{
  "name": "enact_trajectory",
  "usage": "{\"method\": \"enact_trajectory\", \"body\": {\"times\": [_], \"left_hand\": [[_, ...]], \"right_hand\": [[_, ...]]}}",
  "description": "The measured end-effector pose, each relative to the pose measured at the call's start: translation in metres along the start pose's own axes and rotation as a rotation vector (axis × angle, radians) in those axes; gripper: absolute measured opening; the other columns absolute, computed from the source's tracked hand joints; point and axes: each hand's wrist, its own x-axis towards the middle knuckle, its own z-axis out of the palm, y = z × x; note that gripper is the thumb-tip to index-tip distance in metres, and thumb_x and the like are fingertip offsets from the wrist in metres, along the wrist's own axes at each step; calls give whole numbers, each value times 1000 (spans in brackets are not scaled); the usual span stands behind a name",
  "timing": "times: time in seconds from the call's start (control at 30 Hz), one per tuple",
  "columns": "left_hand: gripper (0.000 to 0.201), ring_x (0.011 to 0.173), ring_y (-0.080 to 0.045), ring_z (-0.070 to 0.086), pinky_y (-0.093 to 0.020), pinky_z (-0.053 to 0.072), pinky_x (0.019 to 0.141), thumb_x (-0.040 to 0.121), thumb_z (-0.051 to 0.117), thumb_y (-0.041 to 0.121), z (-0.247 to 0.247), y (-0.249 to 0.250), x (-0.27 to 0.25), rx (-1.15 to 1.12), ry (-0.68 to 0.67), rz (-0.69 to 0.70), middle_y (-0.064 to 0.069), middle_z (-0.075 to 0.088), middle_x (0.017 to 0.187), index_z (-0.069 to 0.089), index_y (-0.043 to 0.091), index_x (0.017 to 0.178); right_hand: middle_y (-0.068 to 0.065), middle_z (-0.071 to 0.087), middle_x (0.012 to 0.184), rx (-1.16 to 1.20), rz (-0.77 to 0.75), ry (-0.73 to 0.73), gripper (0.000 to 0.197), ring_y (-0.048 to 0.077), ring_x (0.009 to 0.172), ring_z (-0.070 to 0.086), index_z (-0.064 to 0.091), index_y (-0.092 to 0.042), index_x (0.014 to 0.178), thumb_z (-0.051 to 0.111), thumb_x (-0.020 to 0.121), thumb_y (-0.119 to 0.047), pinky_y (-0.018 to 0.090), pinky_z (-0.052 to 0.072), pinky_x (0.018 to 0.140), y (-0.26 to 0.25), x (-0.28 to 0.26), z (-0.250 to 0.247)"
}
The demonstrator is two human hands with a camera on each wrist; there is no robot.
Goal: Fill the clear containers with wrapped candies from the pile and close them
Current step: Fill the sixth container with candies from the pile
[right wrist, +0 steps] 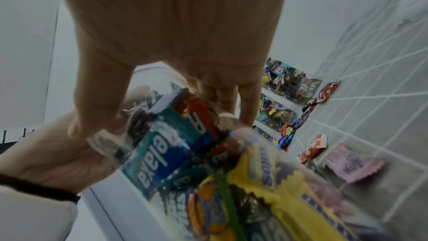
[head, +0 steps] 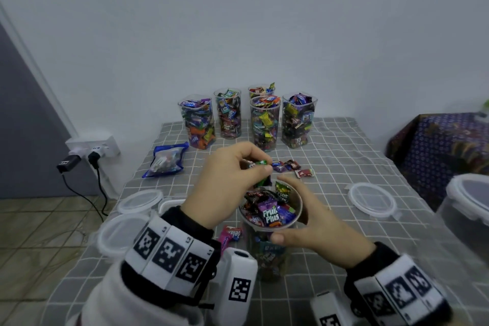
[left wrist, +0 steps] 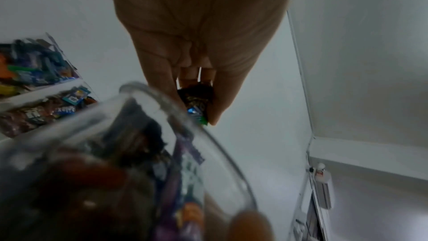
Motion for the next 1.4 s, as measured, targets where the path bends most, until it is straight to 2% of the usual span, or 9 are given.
{"method": "enact_trajectory", "body": {"times": [0.17, 0.43, 0.53, 0.6, 0.77, 0.9, 1.1, 1.27, 1.4], "left_hand": [[15, 77, 2, 60, -18, 48, 70, 83, 69, 23, 6, 3, 0, 177, -148, 16, 20, 62, 78, 65, 37, 84], [24, 96, 5, 60, -25, 54, 74, 95, 50, 30, -11, 13, -1, 258, -214, 55, 16, 67, 110, 67, 35, 112], [26, 82, 10, 55, -20, 51, 77, 97, 49, 29, -15, 15, -1, 399, -213, 49, 22, 64, 93, 64, 33, 118], [28, 79, 6, 52, -19, 47, 82, 95, 52, 26, -14, 16, 0, 523, -205, 59, 18, 64, 98, 63, 31, 120], [29, 107, -7, 56, -24, 41, 93, 93, 54, 21, -1, 19, -1, 737, -300, 136, 11, 64, 118, 65, 30, 118], [29, 105, -9, 56, -29, 41, 93, 90, 58, 19, 5, 23, -3, 742, -427, 174, 9, 65, 116, 67, 30, 115], [27, 101, -3, 54, -21, 39, 91, 93, 54, 21, 2, 23, -5, 606, -222, 195, 12, 62, 114, 65, 28, 117], [25, 104, -10, 55, -34, 42, 92, 89, 59, 31, 9, 22, -6, 742, -399, 176, 8, 62, 112, 66, 30, 113], [25, 105, -10, 54, -33, 42, 92, 90, 58, 32, 6, 21, -4, 819, -423, 175, 9, 61, 113, 65, 30, 113]], "right_hand": [[-10, 63, 114, 37, -11, 45, 74, 4, 107, 61, 44, -28, 124, 80, 66, -1, 15, 48, 83, 5, 1, 1], [-16, 64, 114, 35, -13, 63, 72, 4, 105, 61, 45, -30, 122, 79, 61, -14, 15, 48, 84, 8, 1, 2], [-17, 64, 114, 39, -14, 57, 72, 3, 105, 61, 45, -31, 122, 79, 61, -15, 14, 47, 83, 9, 1, 2], [-18, 63, 115, 36, -19, 55, 73, 3, 106, 60, 44, -32, 122, 80, 61, -17, 14, 47, 84, 10, 1, 2], [-12, 65, 114, 69, -23, 62, 78, 8, 107, 62, 46, -31, 122, 83, 54, -28, 20, 49, 87, 13, 2, 2], [-9, 65, 115, 64, -32, 58, 77, 10, 109, 61, 47, -28, 123, 82, 54, -30, 25, 48, 92, 13, 1, 1], [-8, 64, 116, 62, -36, 65, 79, 11, 111, 60, 46, -31, 124, 83, 54, -31, 30, 48, 96, 15, 2, 2], [-10, 63, 118, 76, -42, 32, 78, 10, 113, 59, 45, -29, 125, 82, 56, -27, 24, 49, 90, 14, 2, 1], [-12, 64, 115, 63, -37, 46, 77, 9, 111, 60, 46, -29, 123, 82, 55, -29, 20, 48, 87, 15, 2, 1]]}}
